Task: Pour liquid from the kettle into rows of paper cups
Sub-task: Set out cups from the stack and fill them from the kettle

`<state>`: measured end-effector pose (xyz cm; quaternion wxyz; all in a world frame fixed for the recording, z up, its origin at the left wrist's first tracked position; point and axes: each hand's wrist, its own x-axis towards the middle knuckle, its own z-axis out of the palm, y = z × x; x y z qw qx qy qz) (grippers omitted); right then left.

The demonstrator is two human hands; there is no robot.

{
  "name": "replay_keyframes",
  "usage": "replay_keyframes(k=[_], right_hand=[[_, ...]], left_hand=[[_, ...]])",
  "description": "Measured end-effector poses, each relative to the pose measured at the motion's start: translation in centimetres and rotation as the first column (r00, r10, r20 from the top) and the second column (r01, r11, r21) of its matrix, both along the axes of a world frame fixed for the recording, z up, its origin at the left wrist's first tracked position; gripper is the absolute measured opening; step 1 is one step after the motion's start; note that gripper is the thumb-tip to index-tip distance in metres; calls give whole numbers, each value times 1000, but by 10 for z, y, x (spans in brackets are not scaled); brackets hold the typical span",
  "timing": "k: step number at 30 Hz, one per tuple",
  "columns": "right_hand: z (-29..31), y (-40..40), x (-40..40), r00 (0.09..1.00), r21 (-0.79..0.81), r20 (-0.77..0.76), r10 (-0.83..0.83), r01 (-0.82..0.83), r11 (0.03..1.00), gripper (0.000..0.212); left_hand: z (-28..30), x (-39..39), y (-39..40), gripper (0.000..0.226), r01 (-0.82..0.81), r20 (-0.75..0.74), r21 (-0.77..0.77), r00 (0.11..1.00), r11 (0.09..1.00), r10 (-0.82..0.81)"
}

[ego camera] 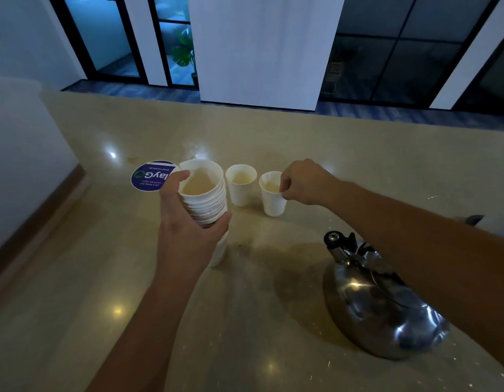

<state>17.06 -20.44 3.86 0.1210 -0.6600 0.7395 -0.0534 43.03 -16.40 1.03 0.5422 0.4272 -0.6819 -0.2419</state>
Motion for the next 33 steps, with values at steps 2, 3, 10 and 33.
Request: replay_keyframes(k=[2, 3, 10, 33], right_hand=[[-3, -4, 1, 1000, 16, 0, -7, 7, 1000, 10], [-5, -6, 2, 1000, 20, 4, -16, 16, 1000, 13], [-12, -17, 2, 996, -6, 71, -60, 61, 998, 8], [51, 145, -61, 932, -65, 361, -22, 49, 997, 17]], left_hand=[[-1, 0, 0, 97, 2, -6, 16, 1000, 1000, -2], [-1, 0, 0, 97, 5, -4, 20, 1000, 1000, -5], [-2, -4, 2, 105, 2, 27, 7, 1000, 1000, -3], [29, -82, 70, 14, 343, 217, -219, 930, 914, -297]])
